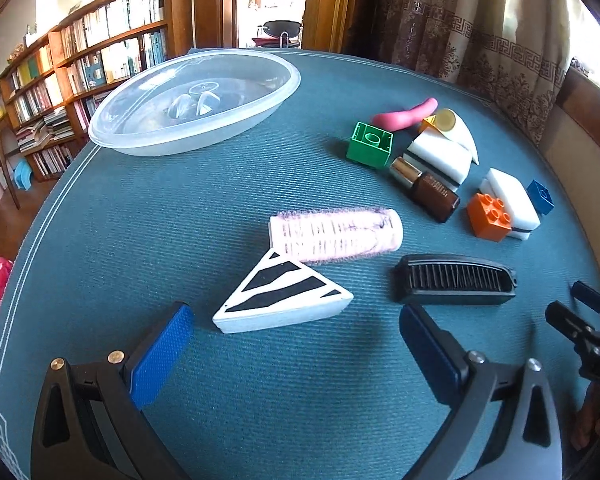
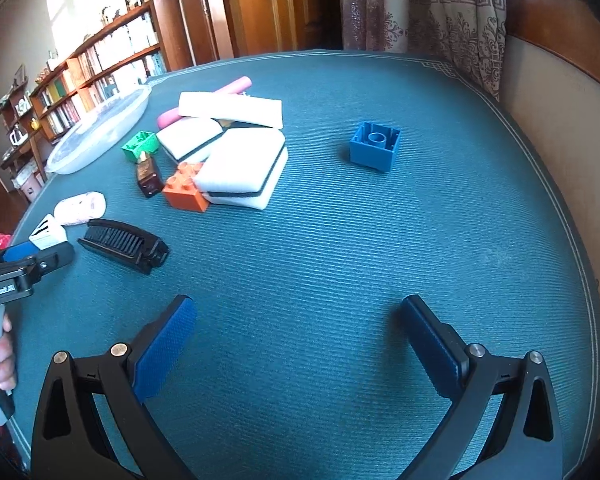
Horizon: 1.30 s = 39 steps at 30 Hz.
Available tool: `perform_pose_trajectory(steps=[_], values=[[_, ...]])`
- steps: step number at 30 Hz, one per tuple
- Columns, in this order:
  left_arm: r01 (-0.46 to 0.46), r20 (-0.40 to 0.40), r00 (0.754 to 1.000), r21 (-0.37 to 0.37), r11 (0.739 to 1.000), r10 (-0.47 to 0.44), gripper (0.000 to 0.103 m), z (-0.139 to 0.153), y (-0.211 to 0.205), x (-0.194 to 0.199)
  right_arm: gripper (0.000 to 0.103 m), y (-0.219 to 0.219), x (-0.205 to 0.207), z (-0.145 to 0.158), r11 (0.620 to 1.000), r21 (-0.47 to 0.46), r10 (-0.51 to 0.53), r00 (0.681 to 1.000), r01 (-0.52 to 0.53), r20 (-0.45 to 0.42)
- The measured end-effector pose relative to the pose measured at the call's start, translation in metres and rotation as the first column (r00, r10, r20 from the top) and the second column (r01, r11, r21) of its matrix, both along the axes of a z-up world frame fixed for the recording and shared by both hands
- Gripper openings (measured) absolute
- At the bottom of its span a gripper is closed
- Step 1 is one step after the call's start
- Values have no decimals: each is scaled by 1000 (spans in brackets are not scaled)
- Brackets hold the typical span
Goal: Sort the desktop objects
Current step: 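Grasp the striped white triangle block with the left tool while the right tool grasps the black comb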
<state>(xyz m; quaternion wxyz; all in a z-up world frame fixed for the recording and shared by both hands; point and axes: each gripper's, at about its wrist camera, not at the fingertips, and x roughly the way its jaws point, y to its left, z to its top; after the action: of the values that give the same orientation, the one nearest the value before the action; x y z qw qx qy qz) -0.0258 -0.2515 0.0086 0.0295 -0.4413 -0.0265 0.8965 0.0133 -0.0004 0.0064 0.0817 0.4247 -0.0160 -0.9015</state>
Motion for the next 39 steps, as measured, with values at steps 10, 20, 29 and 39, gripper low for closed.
perform_pose_trajectory(steps=[10,20,29,39], values=[[13,-21,1000,1,1000,-13,92,2,-24,-4,102,-25,14,4,991,-65,116,993,-117,-19],[71,-42,997,-10,997,-71,59,5,-23,-1,93,-53,20,15,975,-56,208,975,-213,-74],[71,-41,997,35,997,-69,59,9,-30,4,89,-86,-5,20,956,-3,291,954,-292,-78],[67,-43,997,62,996,-65,59,12,-41,6,83,-110,-34,10,927,25,376,926,-375,-39]])
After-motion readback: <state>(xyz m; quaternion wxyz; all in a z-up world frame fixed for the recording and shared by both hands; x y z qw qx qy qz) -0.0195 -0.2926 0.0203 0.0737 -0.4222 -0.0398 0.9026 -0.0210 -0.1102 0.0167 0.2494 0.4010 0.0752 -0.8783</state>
